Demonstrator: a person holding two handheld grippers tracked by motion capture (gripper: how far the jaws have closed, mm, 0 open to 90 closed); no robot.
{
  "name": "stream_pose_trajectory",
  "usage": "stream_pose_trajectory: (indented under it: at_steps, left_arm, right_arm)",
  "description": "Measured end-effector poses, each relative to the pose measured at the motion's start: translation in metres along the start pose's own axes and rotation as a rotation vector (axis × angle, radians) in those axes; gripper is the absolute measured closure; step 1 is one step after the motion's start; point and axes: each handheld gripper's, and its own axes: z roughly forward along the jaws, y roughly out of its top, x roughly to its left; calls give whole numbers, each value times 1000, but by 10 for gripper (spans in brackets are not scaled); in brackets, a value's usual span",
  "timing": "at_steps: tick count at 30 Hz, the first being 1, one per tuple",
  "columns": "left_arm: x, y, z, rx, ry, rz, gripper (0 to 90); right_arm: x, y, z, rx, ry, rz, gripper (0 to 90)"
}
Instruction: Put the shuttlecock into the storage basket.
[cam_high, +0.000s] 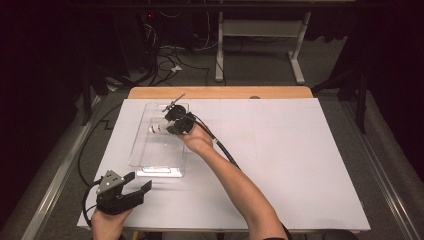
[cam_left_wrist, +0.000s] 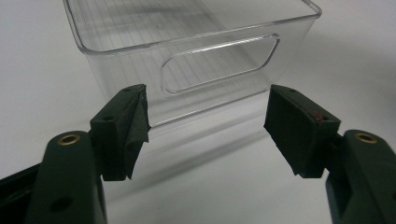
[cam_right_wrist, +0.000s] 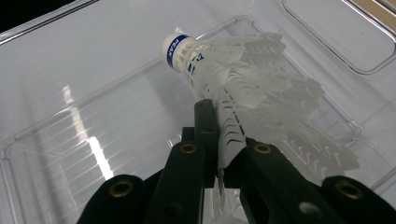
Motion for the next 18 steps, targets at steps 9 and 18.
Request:
stream_pose_trajectory:
  at_steps: [9, 18]
  left_arm:
    - [1, 0, 0, 1, -14, -8, 315]
    - [0, 0, 1, 4, -13, -2, 315]
  right_arm:
    - [-2, 4, 5, 29, 3, 0, 885]
    - [3, 9, 8, 36, 24, -13, 884]
